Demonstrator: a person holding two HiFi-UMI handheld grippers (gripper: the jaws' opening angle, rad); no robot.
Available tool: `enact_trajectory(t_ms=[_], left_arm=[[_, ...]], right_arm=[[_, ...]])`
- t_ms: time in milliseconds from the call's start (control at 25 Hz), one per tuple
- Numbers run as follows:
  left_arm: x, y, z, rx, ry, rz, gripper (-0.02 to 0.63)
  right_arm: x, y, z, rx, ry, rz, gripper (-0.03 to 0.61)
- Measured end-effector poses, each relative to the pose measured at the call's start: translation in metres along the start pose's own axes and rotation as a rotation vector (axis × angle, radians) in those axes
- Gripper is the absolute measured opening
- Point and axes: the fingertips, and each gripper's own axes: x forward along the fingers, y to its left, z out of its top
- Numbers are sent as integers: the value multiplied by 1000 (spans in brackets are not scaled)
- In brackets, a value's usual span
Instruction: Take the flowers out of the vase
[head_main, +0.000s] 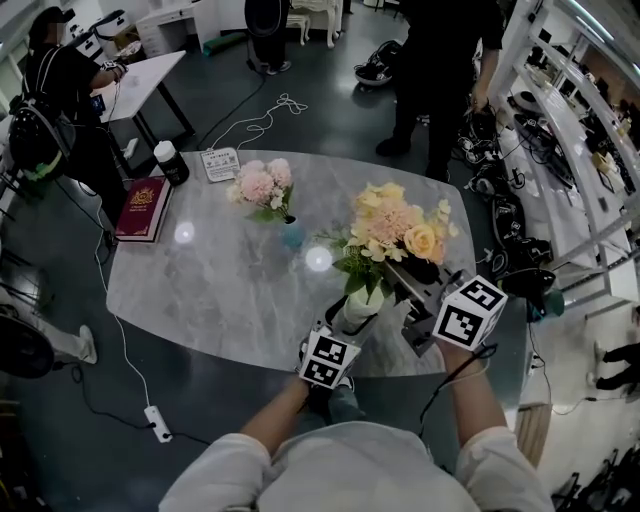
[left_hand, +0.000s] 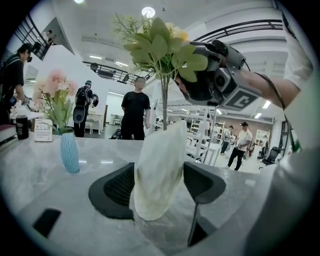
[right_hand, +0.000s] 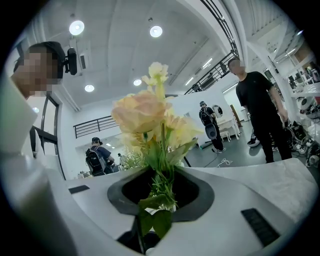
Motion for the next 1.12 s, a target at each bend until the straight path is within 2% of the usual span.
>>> enact_trajectory(t_ms=[480, 840, 1120], left_arm=[[-24, 2, 30, -38, -93, -2, 304], [-47, 7, 41, -37, -115, 6, 304], [-65, 26, 58, -47, -158, 62, 293]], right_arm=[[-2, 7, 10, -4, -35, -7, 101], [-10, 12, 24, 20, -105, -31, 100], [-16, 15, 40, 34, -164, -32, 100]])
